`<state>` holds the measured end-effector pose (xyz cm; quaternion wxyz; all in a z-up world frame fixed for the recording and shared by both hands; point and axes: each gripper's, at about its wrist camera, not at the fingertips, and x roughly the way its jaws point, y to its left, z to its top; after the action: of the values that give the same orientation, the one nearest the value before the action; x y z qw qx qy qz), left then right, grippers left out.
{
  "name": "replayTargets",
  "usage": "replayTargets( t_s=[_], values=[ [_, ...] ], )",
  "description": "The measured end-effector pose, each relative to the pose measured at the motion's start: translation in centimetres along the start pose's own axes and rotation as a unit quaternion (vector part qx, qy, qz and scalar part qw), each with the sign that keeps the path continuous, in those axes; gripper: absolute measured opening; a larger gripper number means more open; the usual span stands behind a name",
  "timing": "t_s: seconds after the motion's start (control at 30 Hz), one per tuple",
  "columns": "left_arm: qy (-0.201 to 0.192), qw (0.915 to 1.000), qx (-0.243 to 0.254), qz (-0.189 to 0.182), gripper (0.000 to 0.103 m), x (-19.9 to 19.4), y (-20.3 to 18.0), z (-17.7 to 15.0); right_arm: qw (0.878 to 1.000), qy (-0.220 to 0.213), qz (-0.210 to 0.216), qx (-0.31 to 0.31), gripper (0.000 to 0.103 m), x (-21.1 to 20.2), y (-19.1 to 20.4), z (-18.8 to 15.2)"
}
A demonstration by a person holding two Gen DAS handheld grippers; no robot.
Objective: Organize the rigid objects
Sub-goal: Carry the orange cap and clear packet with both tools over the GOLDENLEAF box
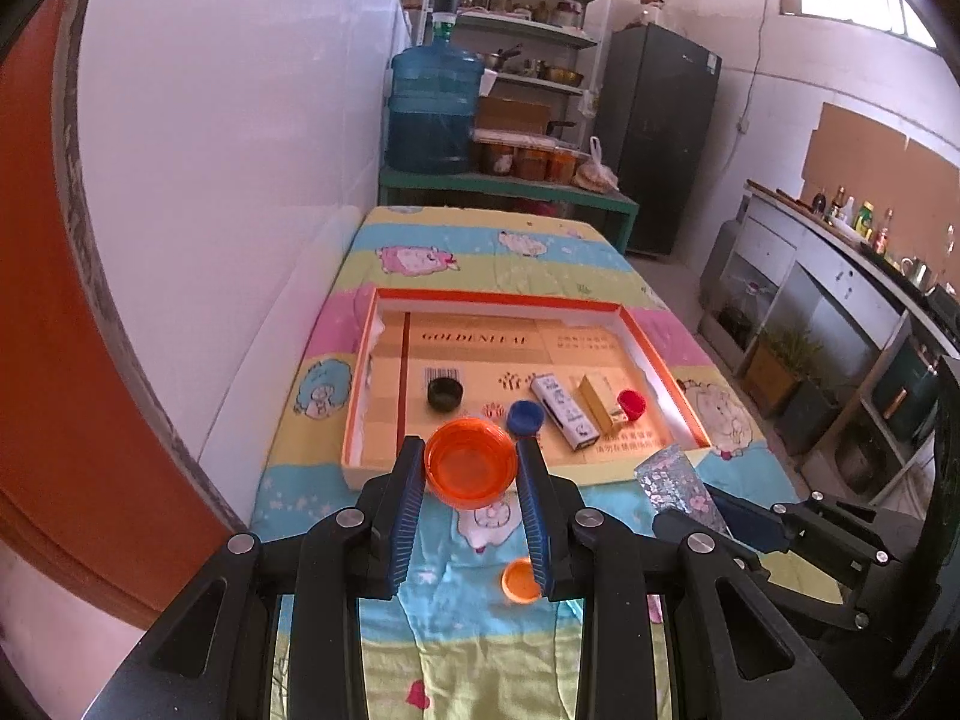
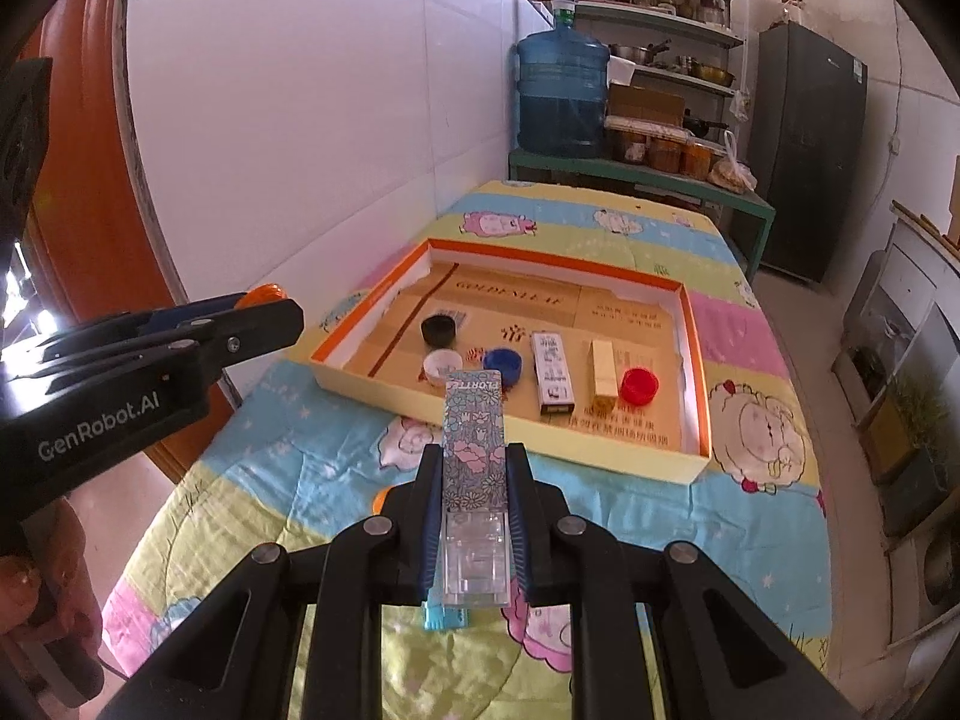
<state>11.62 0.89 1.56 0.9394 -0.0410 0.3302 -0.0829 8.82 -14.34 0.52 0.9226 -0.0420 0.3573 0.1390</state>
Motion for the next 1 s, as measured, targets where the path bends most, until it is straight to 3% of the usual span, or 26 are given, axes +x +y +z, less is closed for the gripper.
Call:
replayTargets(
  t_s=[0.43, 1.0],
  values=[
    [-0.017, 0.9998, 0.007, 0.007, 0.031, 0.4, 0.2, 3.3, 0.999, -0.025, -0.018, 0.015, 0.02, -0.4, -2.6, 2.8],
    [-0.006, 0.9999, 0.01, 0.004, 0.031, 6.2, -1.4, 8.5, 0.998, -0.03, -0.049, 0.021, 0.02, 2.4, -7.3, 6.5]
  ],
)
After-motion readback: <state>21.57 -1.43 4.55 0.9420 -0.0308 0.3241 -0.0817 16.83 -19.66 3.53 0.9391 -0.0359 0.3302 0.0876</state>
